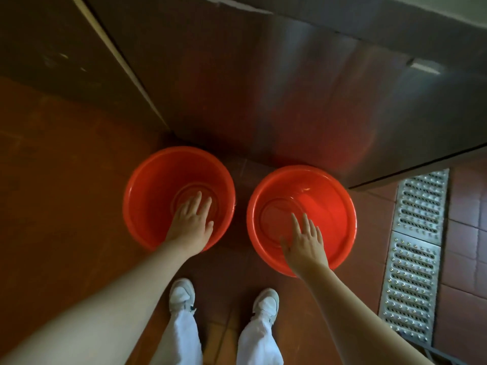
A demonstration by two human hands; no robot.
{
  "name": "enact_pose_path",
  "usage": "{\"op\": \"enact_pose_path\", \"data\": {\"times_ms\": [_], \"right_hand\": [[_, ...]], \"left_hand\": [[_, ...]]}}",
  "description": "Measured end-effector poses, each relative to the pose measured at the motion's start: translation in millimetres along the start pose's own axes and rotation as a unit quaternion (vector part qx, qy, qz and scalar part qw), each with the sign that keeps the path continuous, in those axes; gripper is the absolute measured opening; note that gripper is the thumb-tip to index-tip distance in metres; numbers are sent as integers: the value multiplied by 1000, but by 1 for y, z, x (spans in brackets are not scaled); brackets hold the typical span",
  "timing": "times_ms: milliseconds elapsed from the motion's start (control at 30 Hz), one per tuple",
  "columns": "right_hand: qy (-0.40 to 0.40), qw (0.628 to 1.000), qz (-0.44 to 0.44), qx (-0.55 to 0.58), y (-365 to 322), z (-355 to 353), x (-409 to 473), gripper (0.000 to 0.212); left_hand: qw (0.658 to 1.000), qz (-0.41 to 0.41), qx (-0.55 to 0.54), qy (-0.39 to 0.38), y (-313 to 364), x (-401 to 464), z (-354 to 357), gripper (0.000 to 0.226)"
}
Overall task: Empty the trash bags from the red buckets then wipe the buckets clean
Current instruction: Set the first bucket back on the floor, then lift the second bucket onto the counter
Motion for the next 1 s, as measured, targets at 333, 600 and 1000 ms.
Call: {"op": "enact_pose_path", "data": {"times_ms": [333,600,1000], "right_hand": [[-6,1000,-21,-21,-107,-24,6,70],[-90,992,-32,-86,-165,-20,22,83],[-112,992,-46,-46,-188,-17,86,96]], "left_hand": [[998,-47,-21,-25,-111,-27,-46,72],[995,-82,-3,-55,-168,-21,-79,85],[981,-169,-72,-65,-219,5,-60,102]]}}
Point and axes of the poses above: each hand's wrist, its own x-axis towards the middle knuckle, its own z-axis out of the palm, y = z × x, the point moved 1 cm from there along x, towards the middle knuckle, and after that the axes turned 12 degrees about -x, right-handed, at the moved point
